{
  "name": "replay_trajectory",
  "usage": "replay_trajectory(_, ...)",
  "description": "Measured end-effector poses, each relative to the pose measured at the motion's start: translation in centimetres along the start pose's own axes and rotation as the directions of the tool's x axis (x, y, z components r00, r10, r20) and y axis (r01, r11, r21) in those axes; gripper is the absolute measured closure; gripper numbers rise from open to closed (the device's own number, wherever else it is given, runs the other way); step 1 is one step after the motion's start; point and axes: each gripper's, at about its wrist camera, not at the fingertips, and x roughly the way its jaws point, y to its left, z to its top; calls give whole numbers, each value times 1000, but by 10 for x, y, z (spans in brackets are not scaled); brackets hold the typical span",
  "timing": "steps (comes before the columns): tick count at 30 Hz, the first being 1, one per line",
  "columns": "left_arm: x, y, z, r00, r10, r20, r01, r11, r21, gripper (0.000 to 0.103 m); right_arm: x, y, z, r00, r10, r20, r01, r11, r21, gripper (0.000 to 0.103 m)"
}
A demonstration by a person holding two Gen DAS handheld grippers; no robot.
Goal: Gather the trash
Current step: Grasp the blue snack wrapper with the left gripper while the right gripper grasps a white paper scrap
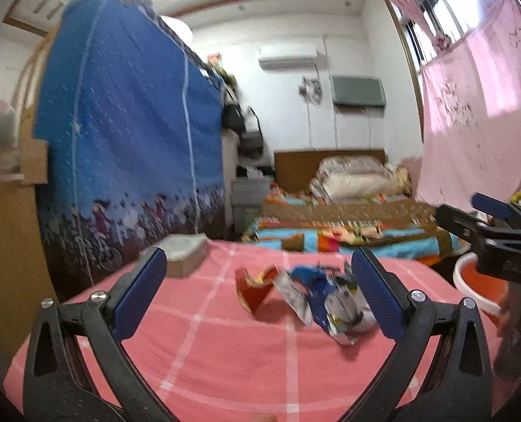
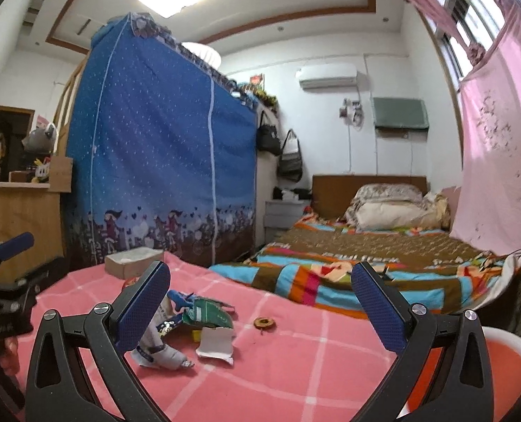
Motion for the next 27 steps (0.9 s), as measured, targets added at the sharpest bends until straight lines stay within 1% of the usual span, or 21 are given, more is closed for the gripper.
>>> replay_trajectory(3,14,0,-2,995,-53,-88,52,999,-16,0,19,1,-3,997,9,-76,-10,1000,-8,0)
replay_trajectory(4,22,0,-4,986,-84,-143,81,996,-28,0,24,1,-4,995,12,-104,-13,1000,-8,0)
replay_trajectory(5,26,-1,-5,980,-97,-173,92,995,-33,0,29,1,-7,991,15,-135,-16,1000,-4,0)
replay_trajectory(6,31,-2,-8,970,-114,-214,108,993,-40,0,34,2,-9,986,18,-164,-18,1000,1,0)
replay_trajectory(7,38,-4,-12,956,-133,-262,125,991,-46,0,39,1,-12,980,26,-197,-24,1000,10,0)
replay_trajectory(8,41,-5,-14,949,-138,-284,130,990,-48,0,45,0,-15,972,33,-233,-30,999,18,0)
replay_trajectory(9,46,-7,-16,935,-147,-322,138,989,-51,0,51,0,-18,962,41,-269,-36,999,26,1)
replay_trajectory(11,51,-9,-20,920,-163,-356,153,987,-57,0,60,0,-23,947,55,-316,-44,998,42,7)
replay_trajectory(12,53,-10,-22,912,-172,-372,162,985,-59,3,62,-1,-24,941,60,-333,-46,998,49,11)
replay_trajectory(13,56,-13,-24,899,-189,-395,179,982,-62,8,64,-2,-25,935,66,-348,-50,997,56,17)
replay_trajectory(14,58,-16,-25,887,-204,-414,195,979,-66,12,66,-2,-28,930,74,-360,-55,997,62,20)
replay_trajectory(15,61,-18,-27,873,-222,-434,211,975,-73,18,68,-2,-29,924,78,-374,-58,996,65,23)
replay_trajectory(16,64,-18,-28,860,-237,-453,225,971,-82,24,71,-1,-30,917,84,-390,-63,996,66,24)
replay_trajectory(18,71,-20,-32,826,-275,-493,253,961,-112,32,79,1,-35,901,97,-422,-75,995,69,25)
replay_trajectory(19,74,-21,-34,811,-290,-507,263,957,-127,39,81,2,-37,895,104,-433,-81,994,72,25)
replay_trajectory(20,77,-23,-35,796,-305,-523,271,952,-143,43,83,3,-40,888,111,-446,-87,993,73,26)
replay_trajectory(21,78,-23,-36,787,-315,-531,276,949,-154,50,84,3,-41,883,116,-456,-93,993,72,27)
replay_trajectory(22,80,-22,-37,780,-324,-536,281,946,-164,55,85,5,-43,877,122,-465,-100,992,72,29)
replay_trajectory(23,81,-22,-37,770,-341,-539,286,940,-185,57,87,7,-44,871,131,-473,-111,991,71,31)
replay_trajectory(26,84,-19,-37,756,-362,-545,280,932,-230,66,91,13,-48,854,153,-498,-143,988,59,34)
replay_trajectory(27,86,-16,-37,753,-370,-544,277,928,-248,73,93,15,-49,846,155,-510,-149,987,52,35)
